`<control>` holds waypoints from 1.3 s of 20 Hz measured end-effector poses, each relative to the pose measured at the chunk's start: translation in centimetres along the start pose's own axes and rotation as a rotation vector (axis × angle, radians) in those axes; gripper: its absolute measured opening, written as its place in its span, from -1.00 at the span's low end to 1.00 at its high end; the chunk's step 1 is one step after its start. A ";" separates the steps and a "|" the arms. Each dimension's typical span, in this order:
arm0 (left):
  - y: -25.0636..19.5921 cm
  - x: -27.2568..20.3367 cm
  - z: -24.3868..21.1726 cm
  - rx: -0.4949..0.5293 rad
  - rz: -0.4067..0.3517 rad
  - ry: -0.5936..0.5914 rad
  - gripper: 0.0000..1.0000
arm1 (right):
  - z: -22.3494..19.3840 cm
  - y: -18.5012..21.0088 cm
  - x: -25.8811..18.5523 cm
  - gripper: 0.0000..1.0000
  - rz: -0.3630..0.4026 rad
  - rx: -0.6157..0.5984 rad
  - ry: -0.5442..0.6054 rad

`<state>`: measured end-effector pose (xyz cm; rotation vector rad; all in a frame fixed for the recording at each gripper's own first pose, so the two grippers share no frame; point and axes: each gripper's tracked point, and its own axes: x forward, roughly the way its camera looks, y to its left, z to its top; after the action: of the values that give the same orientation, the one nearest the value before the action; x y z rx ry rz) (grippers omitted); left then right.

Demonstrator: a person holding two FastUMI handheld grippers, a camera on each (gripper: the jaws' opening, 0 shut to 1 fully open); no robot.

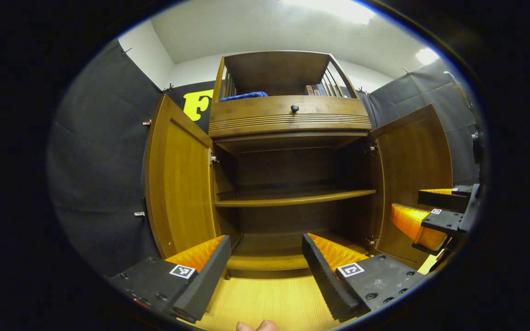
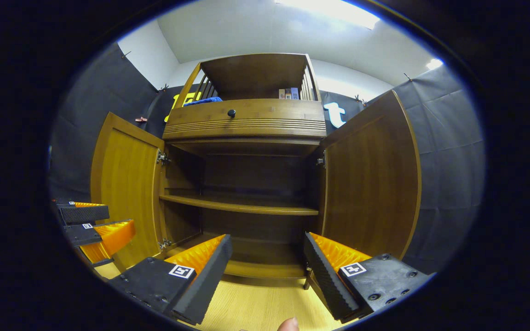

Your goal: Open the right door of the double-door shoe cabinet with the right hand, and open the left door with the left hand.

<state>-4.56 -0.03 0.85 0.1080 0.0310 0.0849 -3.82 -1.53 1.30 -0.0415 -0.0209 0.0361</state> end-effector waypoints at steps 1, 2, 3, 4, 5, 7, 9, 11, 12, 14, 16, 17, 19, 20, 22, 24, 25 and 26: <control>0.1 0.0 0.1 0.000 0.001 0.000 0.97 | 0.0 -0.1 -0.1 0.98 0.000 -0.002 0.000; 0.1 -0.1 0.1 -0.002 0.003 0.000 0.97 | 0.0 -0.1 0.0 0.98 -0.001 -0.002 -0.001; 0.1 -0.1 0.1 -0.003 0.002 0.000 0.97 | 0.1 -0.1 -0.1 0.98 0.000 0.000 -0.002; 0.1 -0.2 0.1 -0.002 0.003 0.000 0.92 | 0.1 -0.1 -0.1 0.98 0.001 0.000 -0.003; 0.1 -0.2 0.1 -0.002 0.003 -0.001 0.93 | 0.1 -0.1 -0.1 0.98 0.000 -0.001 -0.002; 0.0 -0.3 0.1 -0.001 0.003 0.000 0.97 | 0.1 -0.1 -0.3 1.00 -0.002 0.001 -0.003; -0.2 -0.4 0.3 0.000 -0.001 -0.004 0.96 | 0.1 -0.2 -0.5 0.98 -0.003 0.003 -0.003; -0.3 -0.4 0.3 0.000 -0.003 -0.004 0.97 | 0.3 -0.3 -0.5 0.98 -0.006 0.001 -0.008; -0.4 -0.4 0.2 -0.002 -0.005 -0.003 0.93 | 0.4 -0.3 -0.5 0.98 -0.007 0.002 -0.010; -0.6 -0.4 0.2 0.000 -0.008 -0.002 0.97 | 0.4 -0.4 -0.5 1.00 -0.009 0.006 -0.010; -0.7 -0.4 0.0 0.007 -0.009 0.001 0.93 | 0.3 -0.4 -0.5 1.00 -0.012 0.009 -0.008; -0.7 -0.4 -0.1 0.011 -0.007 0.002 0.93 | 0.2 -0.3 -0.5 1.00 -0.010 0.009 -0.008; -0.7 -0.2 0.0 0.010 -0.009 0.001 0.96 | 0.1 -0.3 -0.5 0.92 -0.008 -0.001 -0.004; -0.8 -0.1 -0.1 0.006 -0.011 0.004 0.92 | 0.1 -0.4 -0.4 0.98 -0.009 -0.003 -0.005; -1.0 -0.1 0.0 0.004 -0.015 0.003 0.96 | 0.2 -0.3 -0.4 0.98 -0.005 0.005 -0.005; -1.4 0.0 0.0 0.010 -0.018 0.003 0.93 | 0.2 -0.4 -0.5 0.98 -0.005 0.014 -0.008; -1.4 0.0 0.1 0.012 -0.018 0.003 0.93 | 0.3 -0.4 -0.5 0.98 -0.005 0.015 -0.009; -1.5 0.0 0.1 0.013 -0.017 0.001 0.92 | 0.3 -0.4 -0.4 0.98 -0.004 0.014 -0.008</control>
<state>-4.39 -1.55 0.75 0.1204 0.0335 0.0674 -4.20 -1.96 1.58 -0.0272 -0.0288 0.0324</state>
